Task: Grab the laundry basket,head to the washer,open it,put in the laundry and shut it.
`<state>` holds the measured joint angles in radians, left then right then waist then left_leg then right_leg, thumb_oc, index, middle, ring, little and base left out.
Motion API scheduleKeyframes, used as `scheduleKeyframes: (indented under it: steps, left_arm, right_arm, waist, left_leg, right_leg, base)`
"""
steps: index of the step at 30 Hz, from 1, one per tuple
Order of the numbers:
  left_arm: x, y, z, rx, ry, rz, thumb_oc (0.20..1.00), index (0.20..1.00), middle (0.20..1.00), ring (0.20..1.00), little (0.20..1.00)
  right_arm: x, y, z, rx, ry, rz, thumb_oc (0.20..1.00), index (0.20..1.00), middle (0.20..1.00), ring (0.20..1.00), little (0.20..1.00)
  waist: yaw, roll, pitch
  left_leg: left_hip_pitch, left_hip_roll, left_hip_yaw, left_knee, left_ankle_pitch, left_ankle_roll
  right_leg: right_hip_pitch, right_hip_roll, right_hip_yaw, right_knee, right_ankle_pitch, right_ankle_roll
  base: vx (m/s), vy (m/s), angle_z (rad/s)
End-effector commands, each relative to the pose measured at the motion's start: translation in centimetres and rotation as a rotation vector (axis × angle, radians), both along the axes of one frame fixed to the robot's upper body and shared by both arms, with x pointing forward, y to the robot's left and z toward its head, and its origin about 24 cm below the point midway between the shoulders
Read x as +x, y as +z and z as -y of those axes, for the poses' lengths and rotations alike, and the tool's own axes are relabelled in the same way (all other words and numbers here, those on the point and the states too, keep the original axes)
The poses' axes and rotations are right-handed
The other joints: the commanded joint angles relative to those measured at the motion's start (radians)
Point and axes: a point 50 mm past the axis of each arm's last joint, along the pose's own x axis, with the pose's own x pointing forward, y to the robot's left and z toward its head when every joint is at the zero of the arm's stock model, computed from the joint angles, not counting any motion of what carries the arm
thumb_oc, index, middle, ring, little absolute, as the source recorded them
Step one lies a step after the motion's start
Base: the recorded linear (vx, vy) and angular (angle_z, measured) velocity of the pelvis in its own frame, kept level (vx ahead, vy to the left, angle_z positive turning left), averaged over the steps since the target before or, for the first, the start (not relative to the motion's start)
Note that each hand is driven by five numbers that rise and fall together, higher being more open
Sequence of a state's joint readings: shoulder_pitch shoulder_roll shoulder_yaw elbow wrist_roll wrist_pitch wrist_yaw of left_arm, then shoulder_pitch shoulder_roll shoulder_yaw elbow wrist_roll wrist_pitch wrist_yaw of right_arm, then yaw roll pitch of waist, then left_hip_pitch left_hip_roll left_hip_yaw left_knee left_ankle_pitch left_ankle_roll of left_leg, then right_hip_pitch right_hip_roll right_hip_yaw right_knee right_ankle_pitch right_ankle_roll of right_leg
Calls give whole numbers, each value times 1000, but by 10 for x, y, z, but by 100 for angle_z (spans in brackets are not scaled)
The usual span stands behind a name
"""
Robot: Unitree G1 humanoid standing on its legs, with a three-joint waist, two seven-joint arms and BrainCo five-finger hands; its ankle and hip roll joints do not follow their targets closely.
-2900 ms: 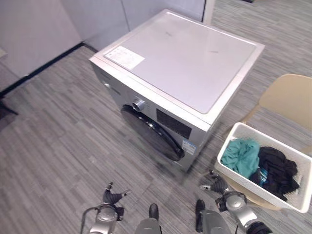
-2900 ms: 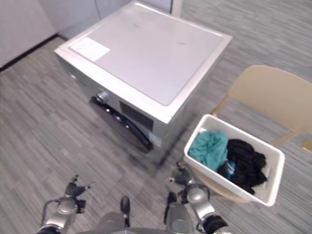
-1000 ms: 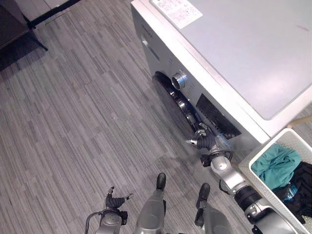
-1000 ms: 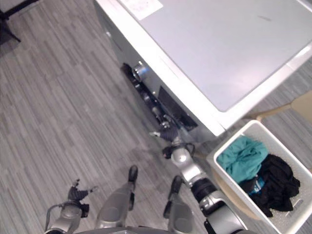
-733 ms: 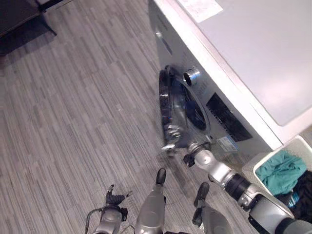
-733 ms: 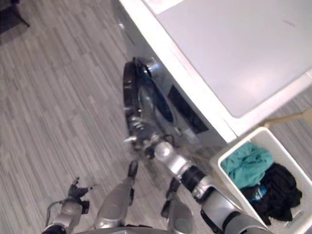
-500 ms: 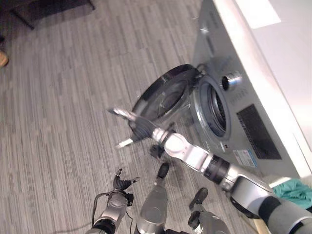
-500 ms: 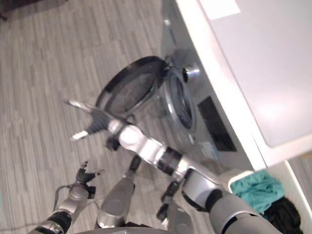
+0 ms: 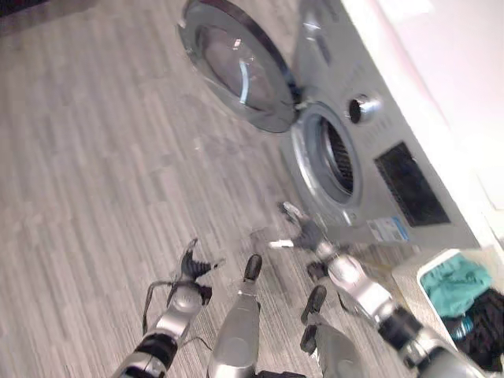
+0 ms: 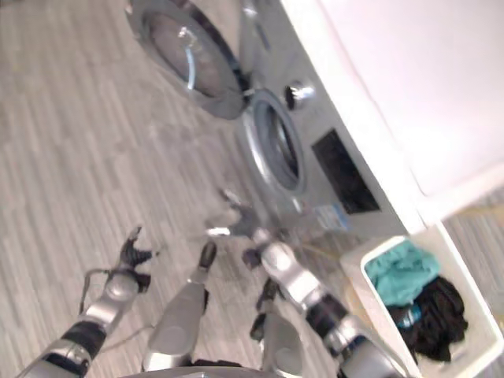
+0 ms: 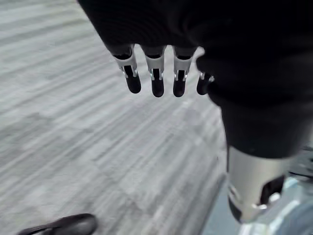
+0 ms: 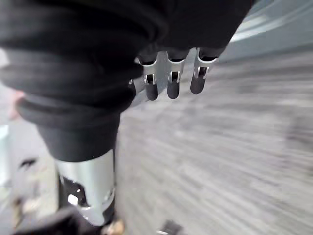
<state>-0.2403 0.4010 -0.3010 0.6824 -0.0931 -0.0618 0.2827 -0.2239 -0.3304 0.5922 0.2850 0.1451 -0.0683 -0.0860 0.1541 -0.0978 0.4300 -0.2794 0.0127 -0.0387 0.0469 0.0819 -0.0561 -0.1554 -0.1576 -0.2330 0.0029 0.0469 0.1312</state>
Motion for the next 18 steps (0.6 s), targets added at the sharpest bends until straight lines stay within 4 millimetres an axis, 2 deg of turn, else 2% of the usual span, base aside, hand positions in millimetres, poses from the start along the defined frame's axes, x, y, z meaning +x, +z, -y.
scheduleKeyframes:
  steps: [1, 3, 4, 5, 6, 8, 10, 13, 17, 18]
  left_arm:
    - [8, 7, 0, 75, -32, 40, 1000, 1000, 1000, 1000, 1000]
    - [24, 25, -7, 116, -21, 94, 1000, 1000, 1000, 1000, 1000]
    - [24, 25, -7, 116, -21, 94, 1000, 1000, 1000, 1000, 1000]
    - [47, 51, -29, 163, 51, 139, 1000, 1000, 1000, 1000, 1000]
    - [47, 51, -29, 163, 51, 139, 1000, 1000, 1000, 1000, 1000]
    - [67, 95, -77, 340, 144, 157, 1000, 1000, 1000, 1000, 1000]
    - [68, 108, -96, 388, 197, 155, 1000, 1000, 1000, 1000, 1000]
    - [57, 120, -129, 423, 315, 148, 1000, 1000, 1000, 1000, 1000]
    - [50, 124, -142, 434, 359, 145, 1000, 1000, 1000, 1000, 1000]
    - [42, 128, -155, 438, 409, 142, 1000, 1000, 1000, 1000, 1000]
  right_arm:
    - [9, 16, 5, -75, 64, 106, 1000, 1000, 1000, 1000, 1000]
    - [2, -1, 29, -159, 10, 53, 1000, 1000, 1000, 1000, 1000]
    - [2, -1, 29, -159, 10, 53, 1000, 1000, 1000, 1000, 1000]
    - [-3, -15, 52, -201, -53, -7, 1000, 1000, 1000, 1000, 1000]
    - [-3, -15, 52, -200, -53, -7, 1000, 1000, 1000, 1000, 1000]
    - [-2, -9, 68, -222, -88, 20, 1000, 1000, 1000, 1000, 1000]
    - [1, -3, 71, -206, -102, 43, 1000, 1000, 1000, 1000, 1000]
    - [6, 7, 67, -169, -108, 85, 1000, 1000, 1000, 1000, 1000]
    - [8, 11, 66, -152, -109, 95, 1000, 1000, 1000, 1000, 1000]
    - [8, 12, 67, -142, -117, 99, 1000, 1000, 1000, 1000, 1000]
  waist:
    - [-23, 17, -3]
    - [-59, 8, 2]
    - [-59, 8, 2]
    - [-107, -4, 10]
    - [-106, -4, 10]
    - [-161, -23, 21]
    - [-177, -32, 25]
    - [-191, -55, 30]
    - [-192, -69, 30]
    - [-192, -83, 29]
  left_leg:
    - [41, -40, 53, -37, -86, 39]
    - [33, -34, 78, -30, -92, 44]
    - [33, -34, 78, -30, -92, 44]
    - [23, -25, 119, -23, -97, 48]
    - [23, -24, 120, -23, -98, 48]
    - [3, -12, 166, -11, -98, 50]
    - [-5, -6, 182, -3, -100, 50]
    - [-18, 8, 208, 23, -110, 51]
    - [-25, 16, 214, 34, -115, 50]
    - [-29, 19, 214, 43, -120, 49]
  right_leg:
    - [-63, 27, 1, 44, -65, 1]
    - [-86, 25, 25, 45, -56, 4]
    - [-86, 25, 25, 45, -56, 4]
    - [-117, 31, 64, 44, -42, 9]
    - [-118, 31, 65, 44, -42, 9]
    - [-157, 44, 111, 39, -18, 15]
    - [-171, 51, 124, 32, -8, 17]
    - [-185, 64, 148, 15, 13, 22]
    - [-188, 71, 156, 6, 22, 22]
    - [-187, 78, 162, -4, 28, 22]
  base:
    - [-21, 54, -47]
    - [-26, 46, -46]
    - [-36, 95, -46]
    - [-28, 71, -43]
    - [-38, 119, -77]
    - [-19, 93, -81]
    - [6, 54, -58]
    - [30, 26, -56]
    - [34, -5, -24]
    - [67, -16, -28]
